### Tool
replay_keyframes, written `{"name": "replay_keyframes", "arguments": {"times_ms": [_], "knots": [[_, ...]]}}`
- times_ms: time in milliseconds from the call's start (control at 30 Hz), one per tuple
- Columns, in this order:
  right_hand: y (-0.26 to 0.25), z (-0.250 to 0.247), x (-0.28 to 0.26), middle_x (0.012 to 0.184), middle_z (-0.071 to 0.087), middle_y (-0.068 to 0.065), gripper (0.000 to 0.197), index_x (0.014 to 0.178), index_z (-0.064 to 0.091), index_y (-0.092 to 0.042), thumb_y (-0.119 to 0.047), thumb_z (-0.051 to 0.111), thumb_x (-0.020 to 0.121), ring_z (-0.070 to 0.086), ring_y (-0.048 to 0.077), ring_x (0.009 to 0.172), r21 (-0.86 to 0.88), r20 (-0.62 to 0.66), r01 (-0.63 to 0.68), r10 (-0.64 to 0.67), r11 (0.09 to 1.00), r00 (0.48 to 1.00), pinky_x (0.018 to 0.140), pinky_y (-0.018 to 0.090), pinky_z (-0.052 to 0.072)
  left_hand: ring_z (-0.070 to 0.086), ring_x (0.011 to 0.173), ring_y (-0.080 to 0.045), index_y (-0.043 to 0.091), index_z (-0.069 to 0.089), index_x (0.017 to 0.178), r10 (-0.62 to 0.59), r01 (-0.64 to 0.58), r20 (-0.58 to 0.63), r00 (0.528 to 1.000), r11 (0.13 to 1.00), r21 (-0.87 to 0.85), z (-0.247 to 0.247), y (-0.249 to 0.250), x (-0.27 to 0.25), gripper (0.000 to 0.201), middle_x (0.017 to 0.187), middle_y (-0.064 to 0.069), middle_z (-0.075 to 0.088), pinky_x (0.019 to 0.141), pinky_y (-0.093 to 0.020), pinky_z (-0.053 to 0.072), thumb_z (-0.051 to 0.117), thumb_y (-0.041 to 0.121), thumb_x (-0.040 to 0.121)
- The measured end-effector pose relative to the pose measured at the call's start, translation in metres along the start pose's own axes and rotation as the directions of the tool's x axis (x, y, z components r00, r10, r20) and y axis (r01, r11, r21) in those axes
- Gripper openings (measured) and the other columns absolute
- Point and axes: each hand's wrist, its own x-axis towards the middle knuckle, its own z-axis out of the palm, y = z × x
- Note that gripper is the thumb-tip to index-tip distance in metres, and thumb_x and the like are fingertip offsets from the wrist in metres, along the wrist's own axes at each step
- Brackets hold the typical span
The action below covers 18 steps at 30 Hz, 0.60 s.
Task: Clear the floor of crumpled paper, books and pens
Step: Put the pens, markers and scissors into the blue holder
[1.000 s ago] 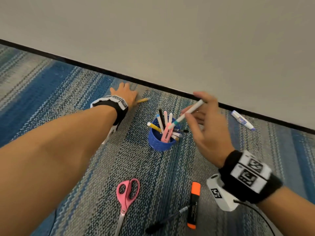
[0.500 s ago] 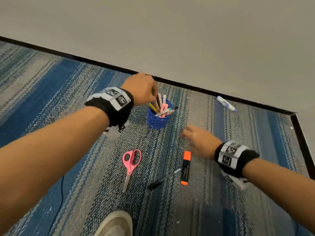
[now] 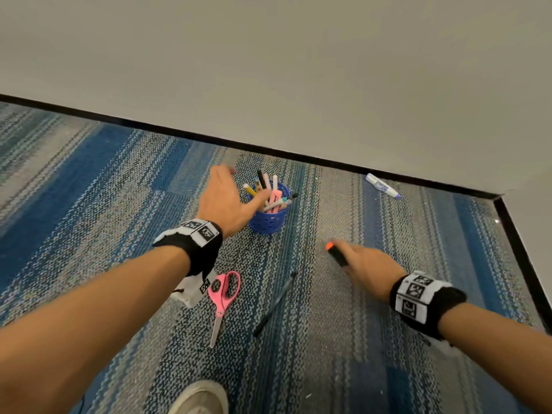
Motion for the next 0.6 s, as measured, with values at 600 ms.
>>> {"name": "replay_keyframes", "arguments": {"times_ms": [600], "knots": [[-0.050,-0.071,0.061,0.084,0.062,0.008,0.024,0.109,0.042,-0.012,-0.015,0.055,0.091,0.062,0.025,0.072,0.609,-0.595,0.202,0.273,0.767,0.756,0.068,0.043,0.051,0.056,0.105,-0.031,0.018,0.036,0.139,0.141,-0.214,0.380,0.914,0.964,0.156,0.035,0.042,0.030,0.103,0.123,-0.009,0.045,0.092,-0.040,0.049,0.082,0.049,0.053]]}}
